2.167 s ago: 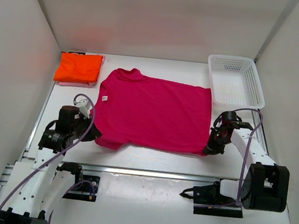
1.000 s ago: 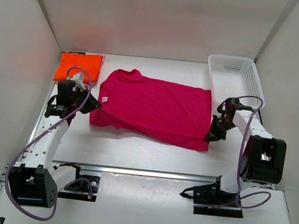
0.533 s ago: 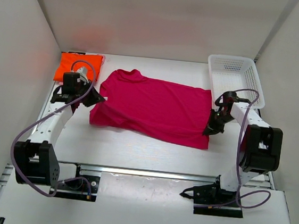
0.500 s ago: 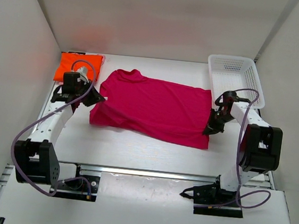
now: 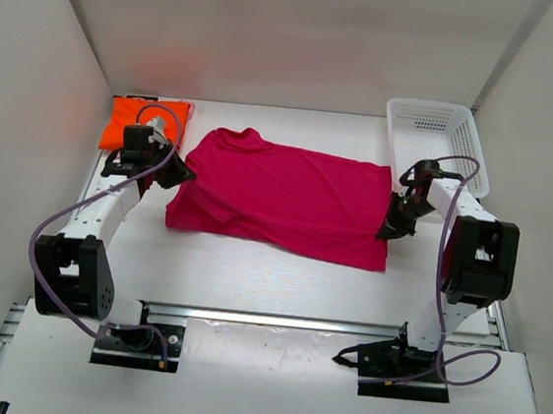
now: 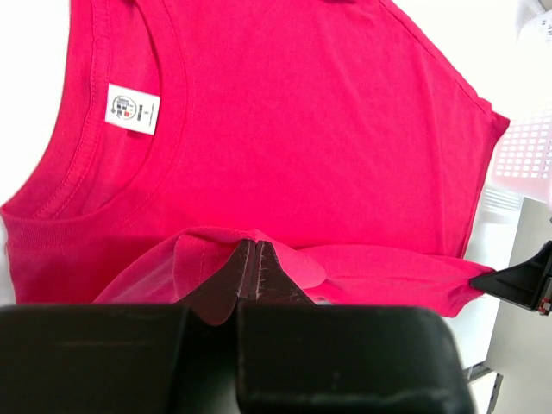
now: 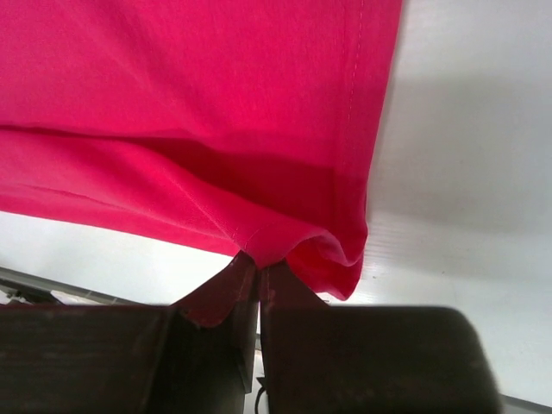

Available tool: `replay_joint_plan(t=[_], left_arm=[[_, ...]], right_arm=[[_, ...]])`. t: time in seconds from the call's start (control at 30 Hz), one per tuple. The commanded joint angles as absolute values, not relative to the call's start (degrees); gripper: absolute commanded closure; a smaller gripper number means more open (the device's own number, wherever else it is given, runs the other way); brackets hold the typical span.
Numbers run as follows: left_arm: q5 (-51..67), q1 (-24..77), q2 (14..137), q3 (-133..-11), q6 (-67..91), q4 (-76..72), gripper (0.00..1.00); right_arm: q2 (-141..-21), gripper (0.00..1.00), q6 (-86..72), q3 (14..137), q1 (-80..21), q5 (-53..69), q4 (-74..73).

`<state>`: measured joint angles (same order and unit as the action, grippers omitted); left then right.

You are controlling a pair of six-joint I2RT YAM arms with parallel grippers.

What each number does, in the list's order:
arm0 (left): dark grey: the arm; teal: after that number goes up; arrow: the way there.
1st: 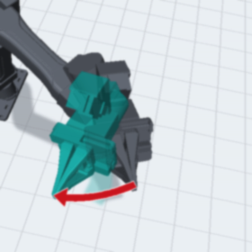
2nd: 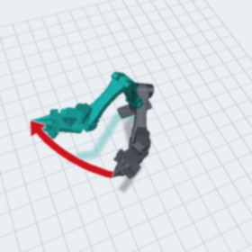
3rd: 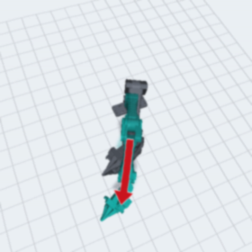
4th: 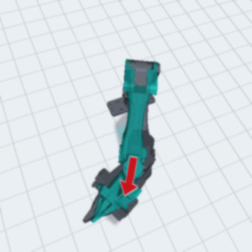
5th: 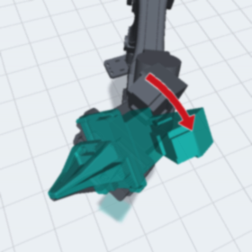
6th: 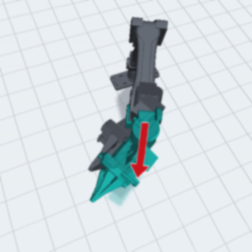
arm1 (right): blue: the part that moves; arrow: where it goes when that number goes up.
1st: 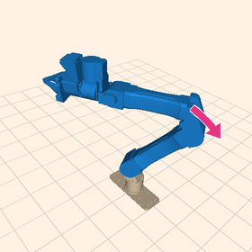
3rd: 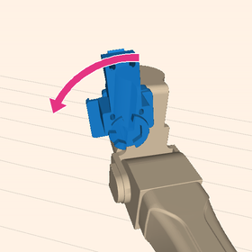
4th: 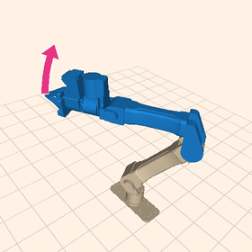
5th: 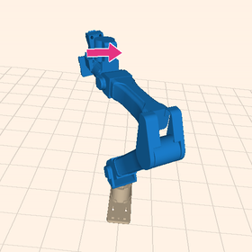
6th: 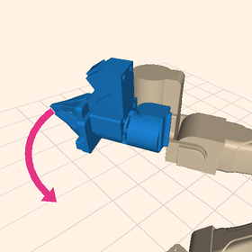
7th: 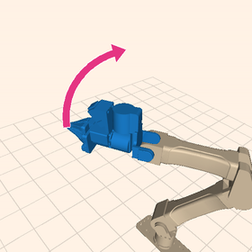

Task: Fold and stack the t-shirts
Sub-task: Fold the flattened tshirt in 1/3 of the way

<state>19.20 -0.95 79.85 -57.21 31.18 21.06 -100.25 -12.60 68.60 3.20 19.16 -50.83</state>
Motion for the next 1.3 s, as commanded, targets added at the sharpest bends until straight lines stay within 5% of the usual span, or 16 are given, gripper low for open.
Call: replay_joint_plan(t=[0.0, 0.17, 0.23, 0.4, 0.5, 0.97, 1.27], left_arm=[[18.20, -0.79, 80.59, -59.77, 31.73, 18.46, 1.00], [18.46, -0.88, 83.67, -62.31, 31.73, 18.89, 1.00], [18.55, -0.62, 84.28, -62.14, 31.90, 18.38, 0.97], [20.21, -0.79, 84.90, -61.52, 32.08, 17.58, 0.57], [20.30, -0.62, 84.55, -61.70, 31.64, 18.28, 0.49], [16.09, -1.05, 79.63, -57.84, 25.40, 27.15, 0.40], [8.88, 7.20, 80.07, -54.23, 20.22, 33.04, 0.39]], right_arm=[[-100.99, 1.00, -11.86, 71.28, 3.69, 19.34, -49.92], [-102.39, 0.97, -11.95, 72.60, 3.60, 18.99, -50.36], [-102.57, 0.88, -11.87, 73.13, 3.08, 18.81, -50.36], [-100.55, 0.74, -12.48, 72.86, 2.38, 17.67, -49.84], [-99.23, 0.72, -13.00, 71.90, 1.93, 17.32, -49.75], [-87.98, 0.67, -13.44, 65.66, 0.26, 14.59, -48.87], [-80.25, 0.66, -16.34, 58.01, -7.64, 12.74, -43.60]])
